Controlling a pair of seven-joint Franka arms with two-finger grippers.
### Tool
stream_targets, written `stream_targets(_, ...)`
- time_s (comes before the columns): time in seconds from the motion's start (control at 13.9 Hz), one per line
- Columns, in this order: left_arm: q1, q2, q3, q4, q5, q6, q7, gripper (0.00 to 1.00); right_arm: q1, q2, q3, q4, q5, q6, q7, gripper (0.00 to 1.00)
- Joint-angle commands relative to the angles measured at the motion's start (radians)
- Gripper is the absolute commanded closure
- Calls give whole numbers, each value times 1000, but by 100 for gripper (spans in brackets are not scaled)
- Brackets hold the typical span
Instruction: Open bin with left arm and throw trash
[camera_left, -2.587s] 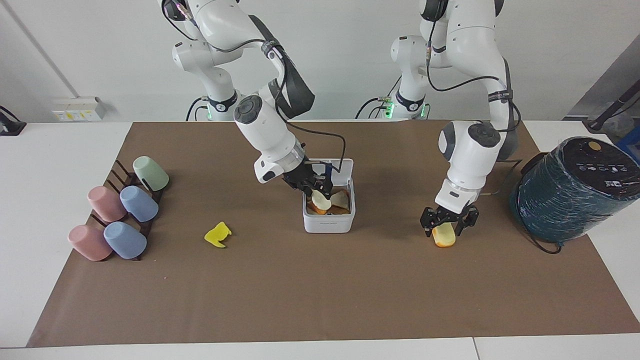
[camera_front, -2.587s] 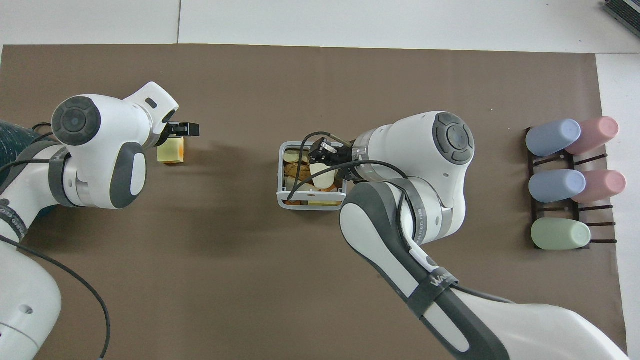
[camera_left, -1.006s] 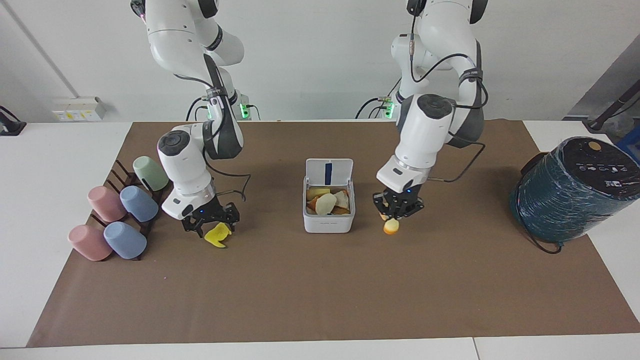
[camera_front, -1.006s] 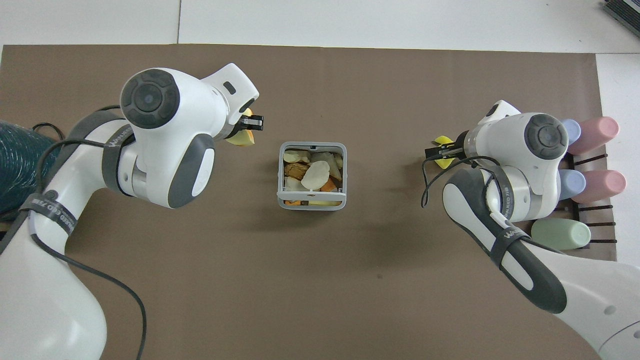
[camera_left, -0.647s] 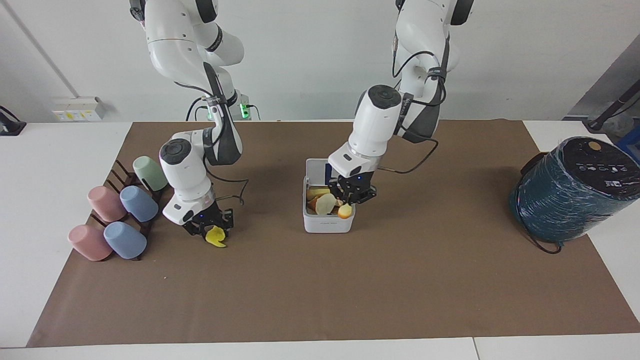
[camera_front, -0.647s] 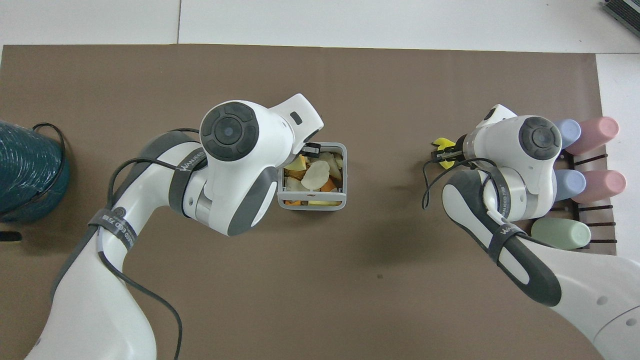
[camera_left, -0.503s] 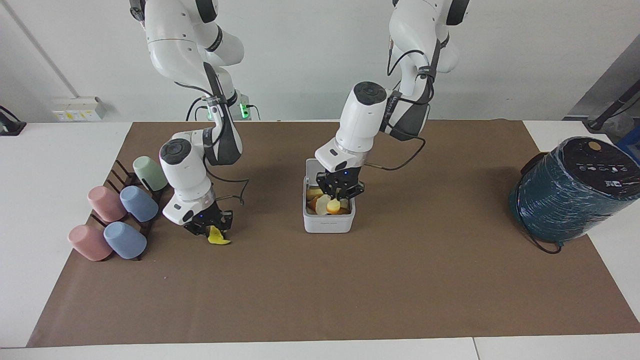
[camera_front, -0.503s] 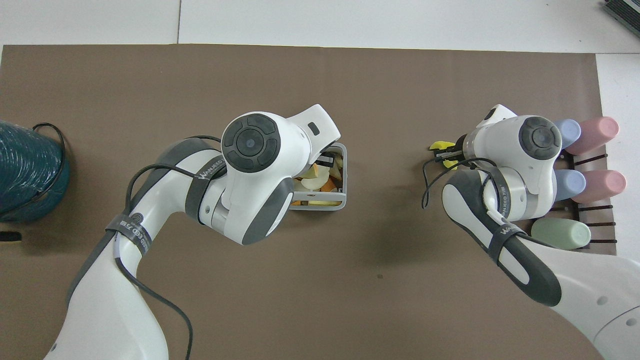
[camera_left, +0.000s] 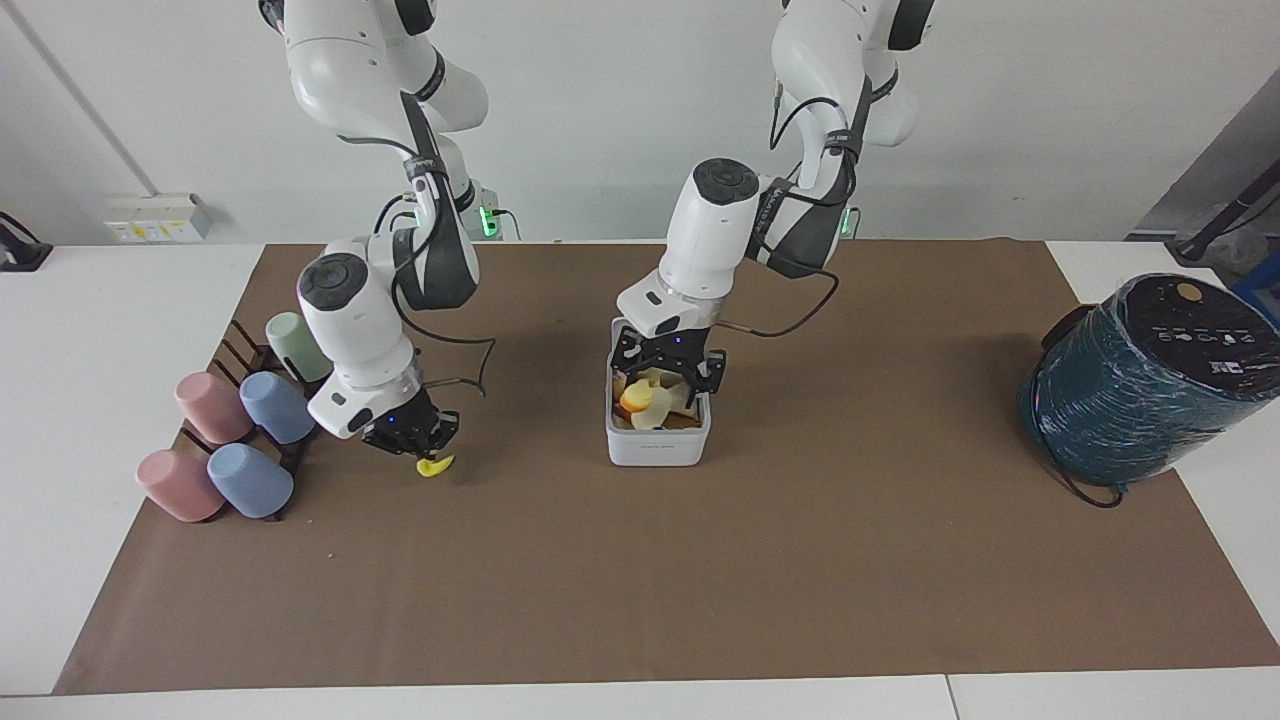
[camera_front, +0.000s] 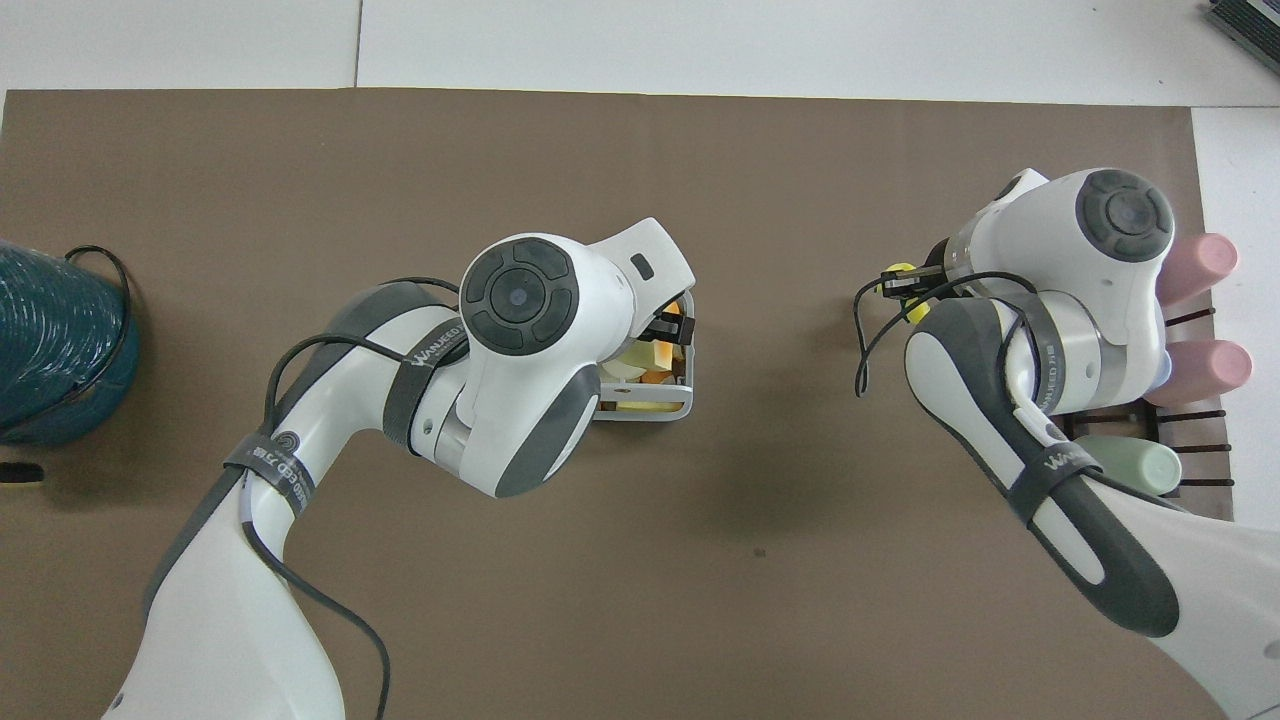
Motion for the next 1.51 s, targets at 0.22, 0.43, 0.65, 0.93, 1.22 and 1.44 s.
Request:
stream_targets(0.22,1,-48,27,6,-10,-126,0,0,-5,-73,78,108,88,-185,163,100)
stream_targets(0.43,62,-96,30,6,-5,-160,12,0,-4,-99,131,112,257,-176,322,100)
stream_targets(0.65,142,-136,32,-40,4,-172,21,0,53,-97,168,101,269,-112,485,100)
stream_targets(0.93,220,-228,36,-163,5,-168,103,0,186,-75,167,66,269,17,665,89)
stream_targets(1.22,259,-362,36,-278,70,-186,126,0,248,-48,167,53,269,32,673,66)
stream_targets(1.44,282,-450,36,-324,114,-261,126,0,248,-51,167,42,269,34,673,42)
